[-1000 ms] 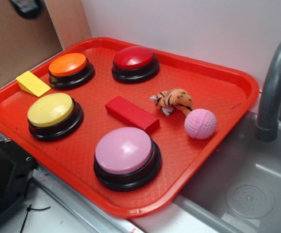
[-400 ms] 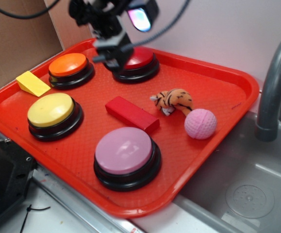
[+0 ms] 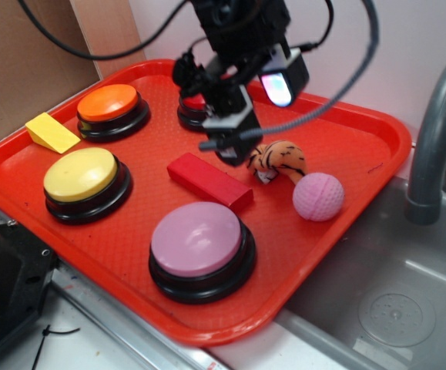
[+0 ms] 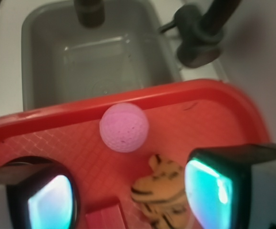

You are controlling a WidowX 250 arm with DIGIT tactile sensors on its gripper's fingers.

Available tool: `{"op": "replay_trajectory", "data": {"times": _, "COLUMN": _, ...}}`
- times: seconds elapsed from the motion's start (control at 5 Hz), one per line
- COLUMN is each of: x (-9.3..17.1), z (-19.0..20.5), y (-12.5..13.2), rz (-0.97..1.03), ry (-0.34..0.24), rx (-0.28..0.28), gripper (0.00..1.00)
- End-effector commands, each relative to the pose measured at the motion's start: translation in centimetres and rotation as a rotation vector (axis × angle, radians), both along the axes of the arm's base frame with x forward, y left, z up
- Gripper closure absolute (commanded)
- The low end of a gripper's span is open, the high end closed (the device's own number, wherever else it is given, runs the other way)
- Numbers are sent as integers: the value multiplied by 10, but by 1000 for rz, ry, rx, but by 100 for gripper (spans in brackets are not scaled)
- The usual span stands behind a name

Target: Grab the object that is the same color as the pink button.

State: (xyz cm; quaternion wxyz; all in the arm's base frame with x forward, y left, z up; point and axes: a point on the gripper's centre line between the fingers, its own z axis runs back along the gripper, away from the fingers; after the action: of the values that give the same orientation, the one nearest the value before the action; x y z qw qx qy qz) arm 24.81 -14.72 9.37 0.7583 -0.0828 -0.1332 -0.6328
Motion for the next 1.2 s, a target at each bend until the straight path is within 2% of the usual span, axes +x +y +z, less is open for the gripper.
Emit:
{"op": "replay_trajectory", "data": {"times": 0.0, "x": 13, "z": -11, "y": -35, "rz": -52, "ry": -12, "rx": 37, "gripper": 0}}
{"op": "replay_trajectory", "data": {"times": 0.2, "x": 14, "z": -31, "y": -50, "rz": -124, "ry": 18, "rx": 84, "gripper": 0}}
{"op": "replay_trajectory", "data": {"times": 0.6, "x": 3, "z": -47, "y": -59, "rz": -173, "ry": 45, "rx": 118, "gripper": 0}}
{"op": "replay_trajectory", "data": {"times": 0.8, "x": -2, "z": -48, "y": -60, "rz": -141, "ry": 51, "rx": 129, "gripper": 7}}
{"op": "replay_trajectory", "data": {"times": 1.0, "x": -2, "z": -48, "y": -59, "rz": -135, "ry": 50, "rx": 135, "gripper": 100}}
